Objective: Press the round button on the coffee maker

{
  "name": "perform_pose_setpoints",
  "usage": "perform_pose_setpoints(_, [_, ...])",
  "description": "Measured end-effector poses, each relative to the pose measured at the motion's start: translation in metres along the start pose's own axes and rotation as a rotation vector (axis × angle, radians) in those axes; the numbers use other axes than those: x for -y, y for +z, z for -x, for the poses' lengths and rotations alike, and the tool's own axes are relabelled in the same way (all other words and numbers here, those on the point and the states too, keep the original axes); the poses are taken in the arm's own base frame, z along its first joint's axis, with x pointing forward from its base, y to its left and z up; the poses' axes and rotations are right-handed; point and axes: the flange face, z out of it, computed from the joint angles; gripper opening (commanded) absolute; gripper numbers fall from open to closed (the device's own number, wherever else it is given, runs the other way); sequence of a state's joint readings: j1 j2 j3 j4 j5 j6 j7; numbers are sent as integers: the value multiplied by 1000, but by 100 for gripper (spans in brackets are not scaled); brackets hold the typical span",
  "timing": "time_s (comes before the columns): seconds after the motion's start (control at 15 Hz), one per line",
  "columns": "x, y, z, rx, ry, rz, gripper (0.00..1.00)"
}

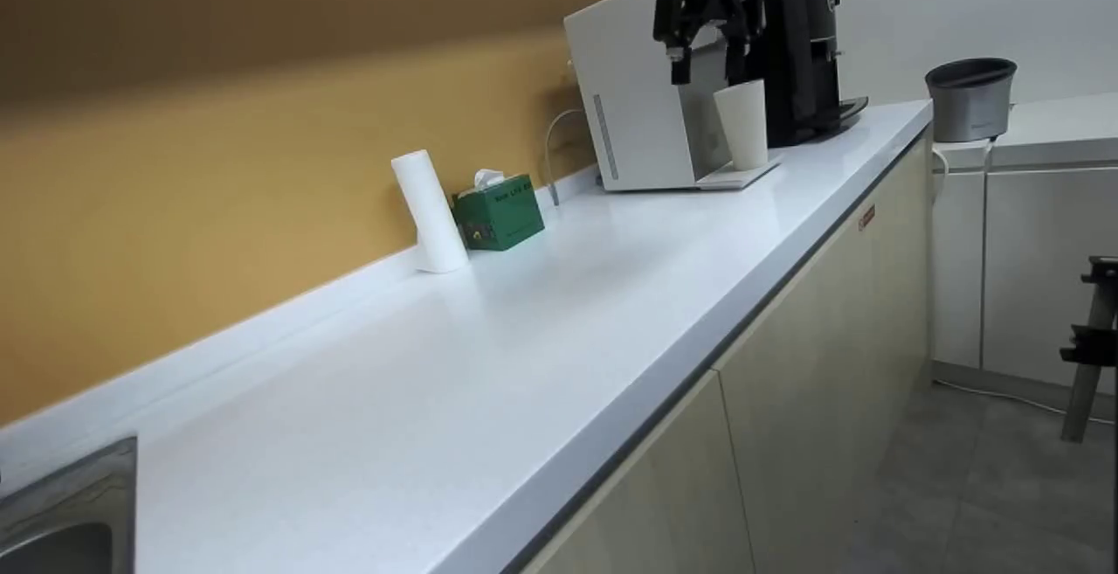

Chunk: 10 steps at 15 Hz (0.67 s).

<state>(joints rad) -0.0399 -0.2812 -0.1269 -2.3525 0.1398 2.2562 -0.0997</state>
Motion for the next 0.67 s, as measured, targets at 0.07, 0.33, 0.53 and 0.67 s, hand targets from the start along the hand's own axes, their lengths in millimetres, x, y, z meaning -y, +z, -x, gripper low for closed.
perform_pose_setpoints(0.07, [-9,-3,-5,-44,17,8,100])
perform_pose_setpoints(0.33, [-64,-16,-27,-218,102,80,100])
perform_pose_setpoints(0.53, [-104,-28,-38,-275,145,137,100])
perform_pose_setpoints(0.67, [-125,-41,-44,-308,165,164,100])
